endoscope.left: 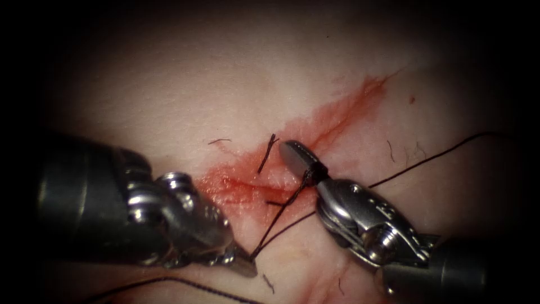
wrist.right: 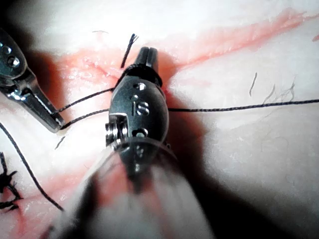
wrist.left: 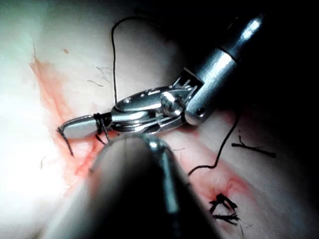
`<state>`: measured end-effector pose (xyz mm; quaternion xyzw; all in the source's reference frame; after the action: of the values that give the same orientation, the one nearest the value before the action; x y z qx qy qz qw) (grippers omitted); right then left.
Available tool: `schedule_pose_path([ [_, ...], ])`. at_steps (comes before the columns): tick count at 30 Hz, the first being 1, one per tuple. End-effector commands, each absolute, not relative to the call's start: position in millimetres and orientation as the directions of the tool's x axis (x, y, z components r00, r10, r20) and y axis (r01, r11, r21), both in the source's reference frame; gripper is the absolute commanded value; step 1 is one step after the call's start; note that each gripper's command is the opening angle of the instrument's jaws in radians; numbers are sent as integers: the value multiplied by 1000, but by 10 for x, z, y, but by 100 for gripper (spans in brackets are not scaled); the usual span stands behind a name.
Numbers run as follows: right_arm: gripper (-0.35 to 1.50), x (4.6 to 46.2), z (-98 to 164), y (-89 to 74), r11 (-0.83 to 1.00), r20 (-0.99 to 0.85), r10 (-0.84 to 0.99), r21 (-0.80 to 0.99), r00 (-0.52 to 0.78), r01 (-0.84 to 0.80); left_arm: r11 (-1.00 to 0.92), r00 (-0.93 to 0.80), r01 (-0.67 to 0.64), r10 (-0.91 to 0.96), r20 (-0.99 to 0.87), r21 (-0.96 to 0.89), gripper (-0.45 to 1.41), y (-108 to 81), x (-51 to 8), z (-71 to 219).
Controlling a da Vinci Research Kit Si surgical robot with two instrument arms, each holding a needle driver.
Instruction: Wound Closure
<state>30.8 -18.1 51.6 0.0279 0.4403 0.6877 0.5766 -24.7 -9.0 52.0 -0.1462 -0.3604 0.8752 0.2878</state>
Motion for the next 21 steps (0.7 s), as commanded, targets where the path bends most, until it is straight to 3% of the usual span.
schedule_pose_path([
  [1,-35,319,515,-182,53,-469,817,639,-335,-767,-575,-792,-398,609,-49,-715,-45,-89,-252,526],
  [7,-32,321,509,-187,61,-463,823,648,-329,-759,-578,-793,-396,607,-52,-714,-45,-86,-250,528],
  [9,-10,322,507,-189,65,-460,826,652,-326,-756,-582,-791,-398,610,-57,-709,-45,-84,-249,528],
  [15,9,324,503,-192,70,-457,829,656,-321,-751,-538,-735,-483,678,-15,-691,-45,-72,-237,531],
  [18,34,324,502,-192,70,-456,830,656,-322,-751,-520,-722,-502,692,4,-691,-45,-70,-233,532],
  [21,42,324,502,-192,69,-456,830,656,-322,-751,-514,-717,-505,697,5,-693,-45,-72,-233,533],
])
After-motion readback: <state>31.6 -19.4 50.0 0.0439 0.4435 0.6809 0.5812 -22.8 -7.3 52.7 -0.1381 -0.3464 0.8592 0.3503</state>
